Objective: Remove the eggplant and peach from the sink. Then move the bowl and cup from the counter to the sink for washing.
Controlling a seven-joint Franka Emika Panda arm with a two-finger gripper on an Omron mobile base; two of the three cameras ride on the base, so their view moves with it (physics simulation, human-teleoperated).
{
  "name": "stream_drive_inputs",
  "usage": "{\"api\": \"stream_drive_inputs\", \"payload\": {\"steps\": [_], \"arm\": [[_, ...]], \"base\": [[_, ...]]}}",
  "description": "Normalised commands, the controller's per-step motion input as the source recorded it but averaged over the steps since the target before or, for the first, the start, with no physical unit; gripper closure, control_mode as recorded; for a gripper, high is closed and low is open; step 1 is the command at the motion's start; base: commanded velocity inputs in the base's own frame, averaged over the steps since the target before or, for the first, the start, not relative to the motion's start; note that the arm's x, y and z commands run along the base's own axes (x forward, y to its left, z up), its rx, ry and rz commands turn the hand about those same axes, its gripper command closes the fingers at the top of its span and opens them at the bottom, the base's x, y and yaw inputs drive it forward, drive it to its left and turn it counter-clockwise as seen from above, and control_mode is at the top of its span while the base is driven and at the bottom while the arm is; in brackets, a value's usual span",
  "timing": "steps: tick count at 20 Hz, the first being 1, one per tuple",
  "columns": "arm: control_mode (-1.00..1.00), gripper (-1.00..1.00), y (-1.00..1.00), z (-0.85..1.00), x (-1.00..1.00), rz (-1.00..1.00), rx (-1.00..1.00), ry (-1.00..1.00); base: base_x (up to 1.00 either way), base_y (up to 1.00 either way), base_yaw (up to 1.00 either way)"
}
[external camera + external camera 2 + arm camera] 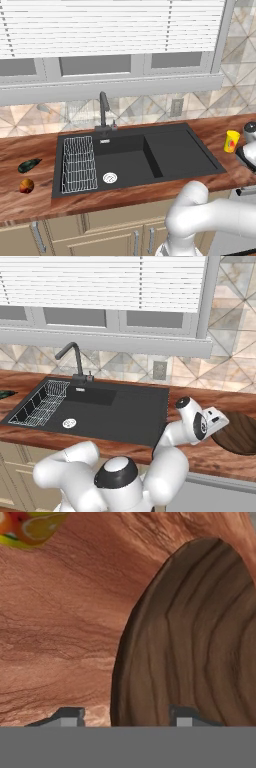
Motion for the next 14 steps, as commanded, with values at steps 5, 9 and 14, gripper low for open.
{"api": "stream_drive_inputs", "payload": {"steps": [5, 9, 14], "arm": [[-1.0, 1.0, -0.03, -0.02, 0.0, 0.0, 0.0, 0.01], [-1.0, 1.0, -0.05, -0.01, 0.0, 0.0, 0.0, 0.0], [-1.0, 1.0, -0.07, 0.0, 0.0, 0.0, 0.0, 0.0]], "base": [[0.0, 0.0, 0.0], [0.0, 0.0, 0.0], [0.0, 0.0, 0.0]]}}
